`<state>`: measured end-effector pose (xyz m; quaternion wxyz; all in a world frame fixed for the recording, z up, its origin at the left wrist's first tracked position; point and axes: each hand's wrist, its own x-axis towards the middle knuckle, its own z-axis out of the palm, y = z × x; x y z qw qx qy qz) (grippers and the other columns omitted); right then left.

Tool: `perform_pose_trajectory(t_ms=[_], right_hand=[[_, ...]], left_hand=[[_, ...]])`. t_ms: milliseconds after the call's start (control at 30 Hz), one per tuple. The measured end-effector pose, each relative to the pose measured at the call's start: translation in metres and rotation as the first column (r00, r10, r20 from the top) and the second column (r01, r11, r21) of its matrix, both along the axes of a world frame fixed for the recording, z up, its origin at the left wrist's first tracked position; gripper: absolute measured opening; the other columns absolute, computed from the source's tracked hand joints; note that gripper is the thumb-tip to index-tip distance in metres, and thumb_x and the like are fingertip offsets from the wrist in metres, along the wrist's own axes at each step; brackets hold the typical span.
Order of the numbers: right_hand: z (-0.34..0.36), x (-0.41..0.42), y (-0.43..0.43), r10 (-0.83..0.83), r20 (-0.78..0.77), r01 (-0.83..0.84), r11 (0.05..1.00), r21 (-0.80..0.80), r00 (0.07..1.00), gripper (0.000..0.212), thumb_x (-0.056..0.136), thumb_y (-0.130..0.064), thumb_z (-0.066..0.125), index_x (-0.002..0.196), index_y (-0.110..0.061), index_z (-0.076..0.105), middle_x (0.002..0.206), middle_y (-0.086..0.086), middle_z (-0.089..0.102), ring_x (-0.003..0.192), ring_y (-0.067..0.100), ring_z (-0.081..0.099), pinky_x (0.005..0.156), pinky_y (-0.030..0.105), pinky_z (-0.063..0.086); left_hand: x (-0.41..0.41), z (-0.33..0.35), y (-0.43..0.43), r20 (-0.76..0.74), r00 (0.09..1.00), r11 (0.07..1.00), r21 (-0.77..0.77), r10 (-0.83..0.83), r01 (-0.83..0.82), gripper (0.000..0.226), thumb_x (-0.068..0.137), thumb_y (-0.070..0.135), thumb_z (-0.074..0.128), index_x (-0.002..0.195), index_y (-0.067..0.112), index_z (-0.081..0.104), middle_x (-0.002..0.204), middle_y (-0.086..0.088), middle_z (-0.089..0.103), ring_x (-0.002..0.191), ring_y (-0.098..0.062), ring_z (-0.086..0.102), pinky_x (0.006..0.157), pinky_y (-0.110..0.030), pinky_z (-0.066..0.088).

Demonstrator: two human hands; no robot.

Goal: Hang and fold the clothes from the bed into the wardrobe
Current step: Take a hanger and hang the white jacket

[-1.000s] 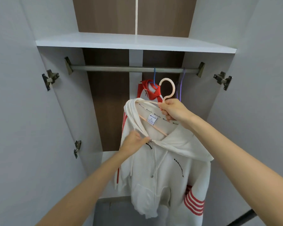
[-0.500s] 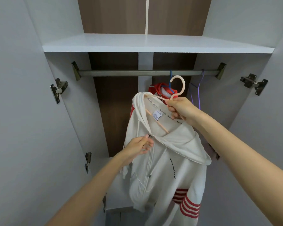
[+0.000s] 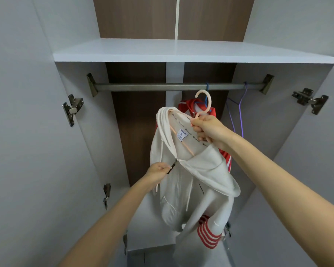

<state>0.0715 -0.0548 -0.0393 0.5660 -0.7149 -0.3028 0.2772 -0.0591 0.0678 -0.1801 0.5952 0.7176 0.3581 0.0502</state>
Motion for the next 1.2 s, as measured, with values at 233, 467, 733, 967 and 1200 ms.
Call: perform_pose_trajectory(t_ms=[233, 467, 733, 967, 1200], right_hand=[[-0.022, 0.013, 0.023, -0.033, -0.259, 0.017, 0.998, -0.063, 0.965, 0.029, 0.103, -0.009, 0.039, 0.087, -0.003, 0.062, 0.065, 0.006, 0.068, 0.047, 0.009, 0.057, 0.048, 0.02, 0.049], [-0.023, 0.052, 0.061, -0.016, -0.278, -0.005, 0.997, -0.075, 0.961, 0.032, 0.104, -0.006, 0.034, 0.119, 0.011, 0.055, 0.074, 0.006, 0.07, 0.054, 0.007, 0.055, 0.056, 0.018, 0.047], [-0.015, 0.118, 0.113, 0.002, -0.144, -0.02, 0.992, -0.125, 0.99, 0.027, 0.103, -0.01, 0.039, 0.112, 0.002, 0.061, 0.096, 0.008, 0.071, 0.061, 0.005, 0.058, 0.06, 0.019, 0.043], [-0.014, 0.15, 0.157, 0.024, -0.206, -0.021, 1.0, 0.015, 0.978, 0.026, 0.1, -0.01, 0.047, 0.118, 0.004, 0.06, 0.082, 0.005, 0.07, 0.079, 0.017, 0.06, 0.085, 0.034, 0.051], [-0.028, 0.167, 0.176, 0.019, -0.208, -0.032, 0.998, -0.059, 0.978, 0.027, 0.103, -0.009, 0.039, 0.121, 0.001, 0.055, 0.086, 0.004, 0.069, 0.064, 0.014, 0.042, 0.06, 0.023, 0.031]], left_hand=[[0.01, 0.023, 0.032, 0.076, 0.997, 0.998, 0.058, 0.024, -0.029, 0.033, 0.099, 0.02, 0.048, 0.132, 0.015, 0.05, 0.128, -0.004, 0.057, 0.106, -0.017, 0.057, 0.082, -0.027, 0.047], [0.045, 0.056, 0.045, 0.154, 0.981, 0.991, 0.081, -0.118, 0.107, 0.019, 0.095, 0.019, 0.054, 0.111, 0.021, 0.064, 0.1, 0.008, 0.066, 0.084, -0.004, 0.062, 0.069, -0.017, 0.046], [0.105, 0.087, 0.064, 0.15, 0.945, 0.955, 0.094, -0.291, 0.28, 0.019, 0.095, 0.045, 0.051, 0.099, 0.031, 0.063, 0.1, 0.013, 0.063, 0.09, 0.0, 0.059, 0.062, -0.013, 0.048], [0.149, 0.087, 0.09, 0.194, 0.955, 0.963, 0.195, -0.222, 0.185, 0.018, 0.088, 0.027, 0.066, 0.104, 0.022, 0.059, 0.089, 0.01, 0.064, 0.08, -0.001, 0.061, 0.064, -0.014, 0.053], [0.169, 0.067, 0.107, 0.119, 0.972, 0.943, 0.292, -0.202, 0.16, 0.036, 0.088, 0.023, 0.066, 0.121, 0.011, 0.056, 0.102, 0.004, 0.057, 0.097, -0.01, 0.056, 0.089, -0.031, 0.049]])
